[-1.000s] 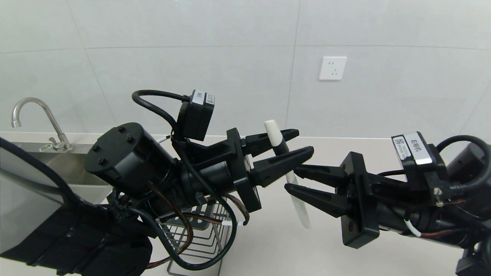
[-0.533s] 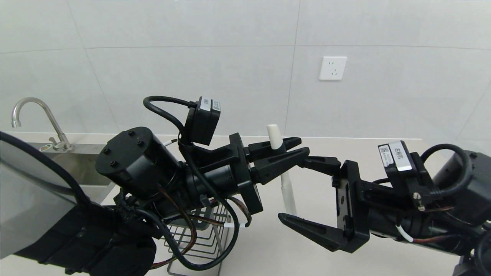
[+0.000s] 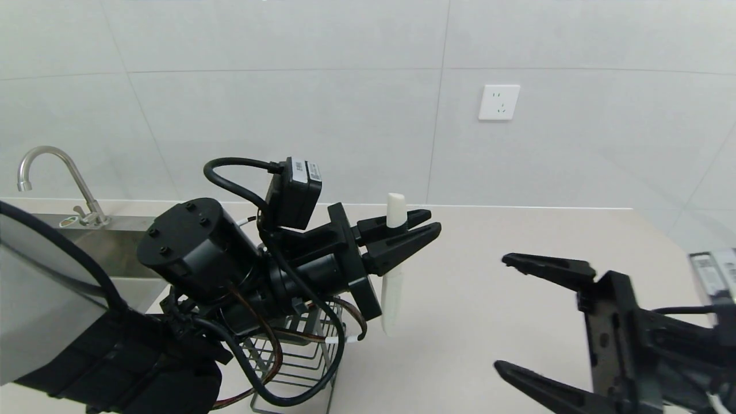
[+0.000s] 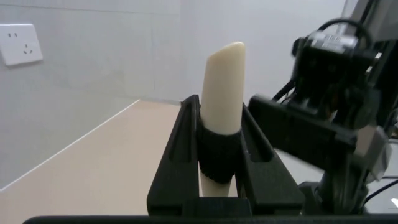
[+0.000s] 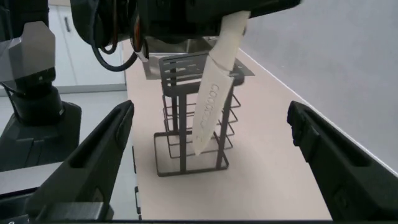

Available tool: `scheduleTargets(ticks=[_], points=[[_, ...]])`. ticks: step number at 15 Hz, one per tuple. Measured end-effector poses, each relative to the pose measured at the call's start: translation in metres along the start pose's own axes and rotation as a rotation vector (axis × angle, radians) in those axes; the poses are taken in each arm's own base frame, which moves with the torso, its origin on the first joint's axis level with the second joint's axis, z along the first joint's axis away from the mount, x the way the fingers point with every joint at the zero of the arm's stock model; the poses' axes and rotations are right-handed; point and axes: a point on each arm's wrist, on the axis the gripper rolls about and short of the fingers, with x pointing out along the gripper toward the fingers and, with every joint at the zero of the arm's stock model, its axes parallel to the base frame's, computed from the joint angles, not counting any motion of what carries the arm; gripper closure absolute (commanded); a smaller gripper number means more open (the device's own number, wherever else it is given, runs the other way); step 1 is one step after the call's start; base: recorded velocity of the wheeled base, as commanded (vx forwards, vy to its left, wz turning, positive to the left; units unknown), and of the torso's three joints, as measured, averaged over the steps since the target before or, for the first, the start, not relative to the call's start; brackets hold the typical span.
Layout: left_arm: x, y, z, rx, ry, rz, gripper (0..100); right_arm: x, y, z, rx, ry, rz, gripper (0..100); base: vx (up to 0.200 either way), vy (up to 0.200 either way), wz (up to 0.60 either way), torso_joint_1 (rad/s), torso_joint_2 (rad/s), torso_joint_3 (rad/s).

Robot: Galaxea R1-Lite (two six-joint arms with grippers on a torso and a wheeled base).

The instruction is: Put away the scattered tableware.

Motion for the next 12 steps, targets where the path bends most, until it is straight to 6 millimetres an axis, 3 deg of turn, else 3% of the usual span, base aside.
scheduleTargets(ticks=[5,8,12], points=[[-0.004,-0.001,0.008,0.018,-0.017,0.012,100,-0.078,0.018,0.031,-0.121,-0.095,-0.249,0,0.0,0.0,0.0,0.0,0.0,0.0],[-0.005,-0.004,0.015,0.029,-0.039,0.031,100,-0.118,0.048,0.044,-0.22,-0.153,-0.396,0,0.0,0.0,0.0,0.0,0.0,0.0],[-0.006,-0.007,0.025,0.055,-0.063,0.027,100,-0.153,0.098,0.044,-0.331,-0.204,-0.534,0,0.0,0.0,0.0,0.0,0.0,0.0]])
